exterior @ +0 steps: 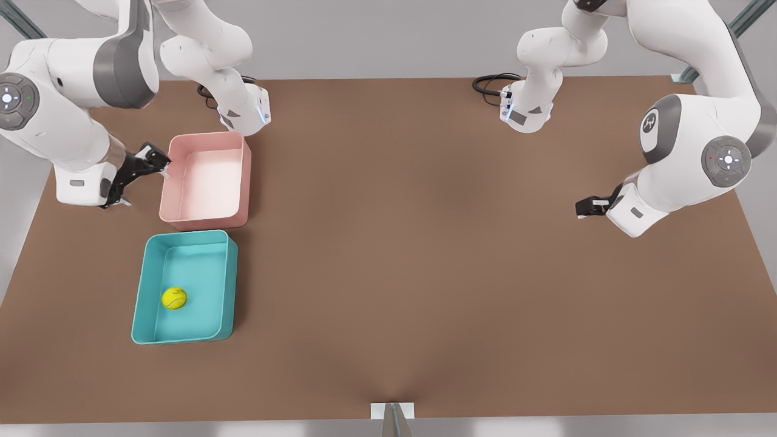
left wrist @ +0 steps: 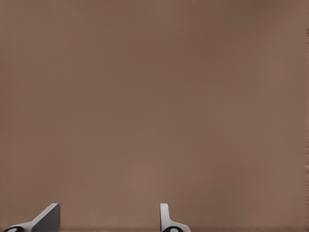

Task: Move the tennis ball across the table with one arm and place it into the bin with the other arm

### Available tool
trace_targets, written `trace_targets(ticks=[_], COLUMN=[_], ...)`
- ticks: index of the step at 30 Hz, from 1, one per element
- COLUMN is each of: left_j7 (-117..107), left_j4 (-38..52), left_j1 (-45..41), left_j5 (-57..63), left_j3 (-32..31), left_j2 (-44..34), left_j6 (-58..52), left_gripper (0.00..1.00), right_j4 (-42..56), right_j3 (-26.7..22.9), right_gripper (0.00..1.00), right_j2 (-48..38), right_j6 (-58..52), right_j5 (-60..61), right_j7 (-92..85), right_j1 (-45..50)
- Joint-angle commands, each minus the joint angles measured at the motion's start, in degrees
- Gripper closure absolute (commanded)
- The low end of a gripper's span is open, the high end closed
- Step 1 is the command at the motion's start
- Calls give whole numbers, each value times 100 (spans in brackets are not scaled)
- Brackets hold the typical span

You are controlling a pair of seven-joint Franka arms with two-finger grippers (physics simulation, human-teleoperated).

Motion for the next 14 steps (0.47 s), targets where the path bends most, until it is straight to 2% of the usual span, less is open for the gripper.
trace_targets(ticks=[1,7,11,14], left_j7=[-24,-24,-24,-24], left_j4=[3,3,3,3], left_j1=[-1,-1,-1,-1], left_j5=[-14,-23,-23,-23], left_j3=[-2,-2,-2,-2], left_j2=[-7,11,19,28], left_j6=[-3,-3,-3,-3], left_gripper=[0,0,0,0], right_j4=[-42,-121,-104,-104], right_j3=[-56,-65,278,278], right_gripper=[0,0,0,0], right_j2=[-38,-29,85,85], right_j6=[-671,-557,-285,-285], right_j5=[-19,25,139,148], right_j7=[3572,3555,3458,3458], right_j1=[65,65,-383,-383])
